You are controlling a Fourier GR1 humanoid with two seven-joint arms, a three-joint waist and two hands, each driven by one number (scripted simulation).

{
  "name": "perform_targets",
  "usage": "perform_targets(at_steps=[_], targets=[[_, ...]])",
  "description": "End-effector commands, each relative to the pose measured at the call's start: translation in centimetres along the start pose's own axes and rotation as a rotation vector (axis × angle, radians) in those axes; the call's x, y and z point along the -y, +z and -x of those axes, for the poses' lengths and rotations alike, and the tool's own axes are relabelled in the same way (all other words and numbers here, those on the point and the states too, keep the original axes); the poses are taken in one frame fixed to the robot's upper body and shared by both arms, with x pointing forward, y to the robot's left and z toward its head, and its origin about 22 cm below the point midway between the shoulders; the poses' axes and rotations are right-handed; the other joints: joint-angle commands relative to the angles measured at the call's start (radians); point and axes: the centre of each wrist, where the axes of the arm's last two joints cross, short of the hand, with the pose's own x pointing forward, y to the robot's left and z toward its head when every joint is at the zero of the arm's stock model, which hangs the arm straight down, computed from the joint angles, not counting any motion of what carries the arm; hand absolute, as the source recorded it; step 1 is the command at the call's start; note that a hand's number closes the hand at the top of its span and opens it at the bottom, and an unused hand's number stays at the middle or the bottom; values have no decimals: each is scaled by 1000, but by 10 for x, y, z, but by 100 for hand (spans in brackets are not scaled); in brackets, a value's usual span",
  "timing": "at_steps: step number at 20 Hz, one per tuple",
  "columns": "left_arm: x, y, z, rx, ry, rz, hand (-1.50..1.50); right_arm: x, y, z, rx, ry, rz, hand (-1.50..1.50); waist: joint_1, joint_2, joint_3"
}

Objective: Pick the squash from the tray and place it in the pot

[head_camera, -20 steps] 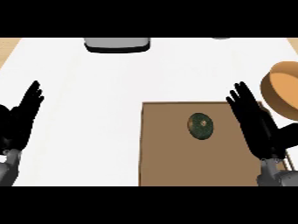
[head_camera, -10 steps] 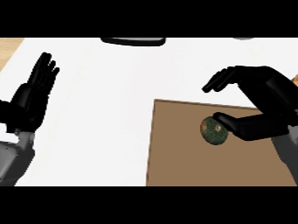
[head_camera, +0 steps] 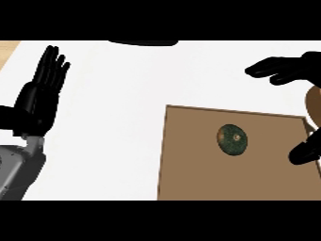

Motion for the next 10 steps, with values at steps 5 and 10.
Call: perform_targets(at_steps=[5,10], targets=[[-5,-5,0,8,-13,-16,0,16,-9,-19,-60,221,-360,-150,-7,-2,-2],[11,-5,9,4,0,-5,0,11,-9,-6,-85,316,-468,-150,-22,-6,-5]])
